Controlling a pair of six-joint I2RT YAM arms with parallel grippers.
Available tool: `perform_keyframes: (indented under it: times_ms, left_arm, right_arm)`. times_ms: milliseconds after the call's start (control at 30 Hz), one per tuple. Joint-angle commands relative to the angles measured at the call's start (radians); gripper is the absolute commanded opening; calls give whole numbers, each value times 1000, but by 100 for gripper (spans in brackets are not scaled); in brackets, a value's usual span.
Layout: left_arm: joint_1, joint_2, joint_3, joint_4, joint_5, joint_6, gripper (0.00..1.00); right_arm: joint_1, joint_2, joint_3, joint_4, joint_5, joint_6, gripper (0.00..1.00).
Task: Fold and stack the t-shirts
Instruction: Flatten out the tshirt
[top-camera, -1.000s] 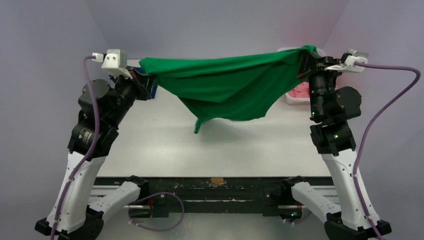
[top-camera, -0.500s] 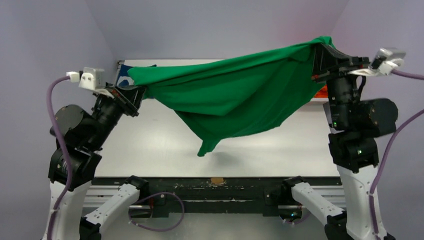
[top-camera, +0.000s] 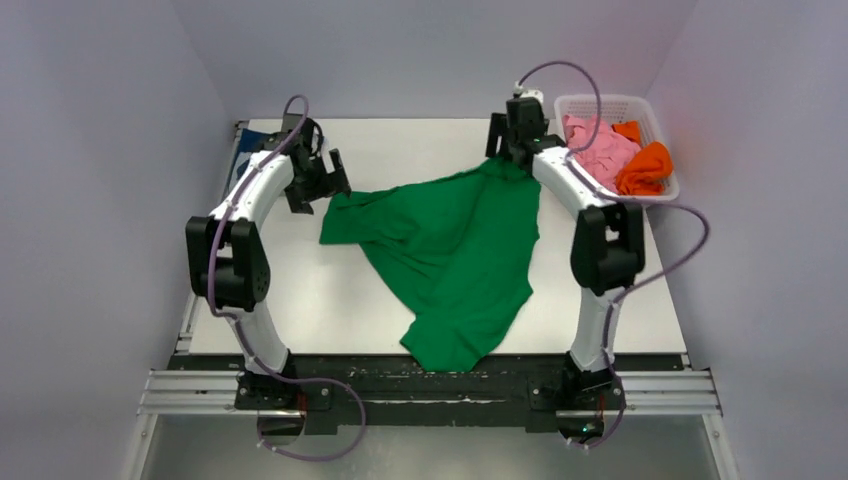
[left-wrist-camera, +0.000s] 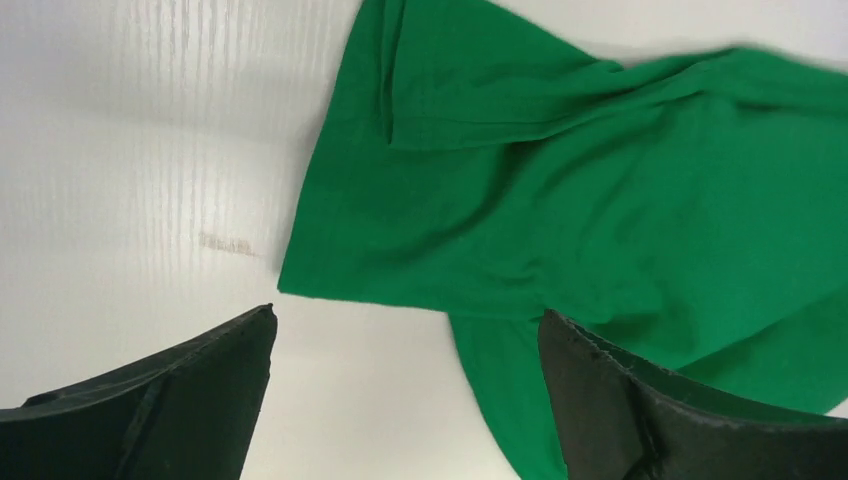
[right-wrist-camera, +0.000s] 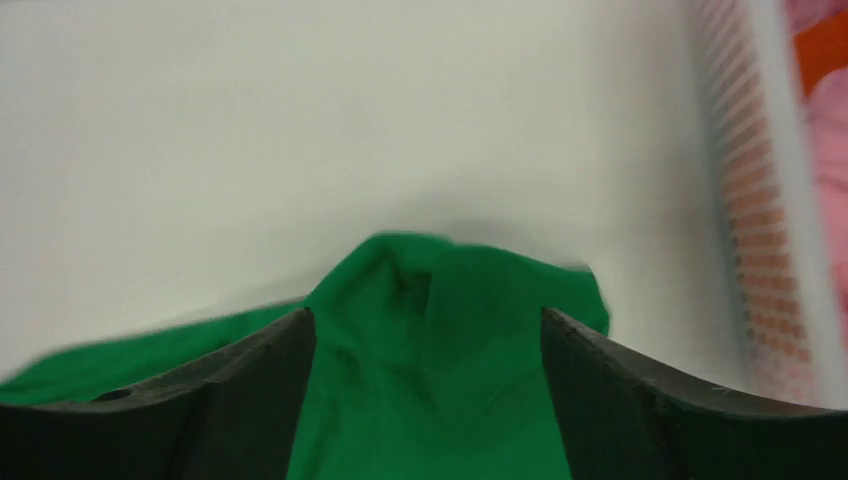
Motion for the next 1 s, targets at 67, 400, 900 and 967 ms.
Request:
perform_keyframes:
  times_ms: [67,400,900,967]
  left_arm:
    - [8,35,195,-83,72,-21,100]
    - [8,1,-13,-86,56,-19,100]
    - [18,131,-128,31,82,-64,74]
    - [20,166,-106,25,69,-62,73]
  right_arm:
    - [-2,119,212,-158,35,30,88]
    - [31,-68,-148,-90,-126,63,90]
    - [116,-108,-412,-90,-202,114,89]
    - [116,-112,-420,-87,-199,117,89]
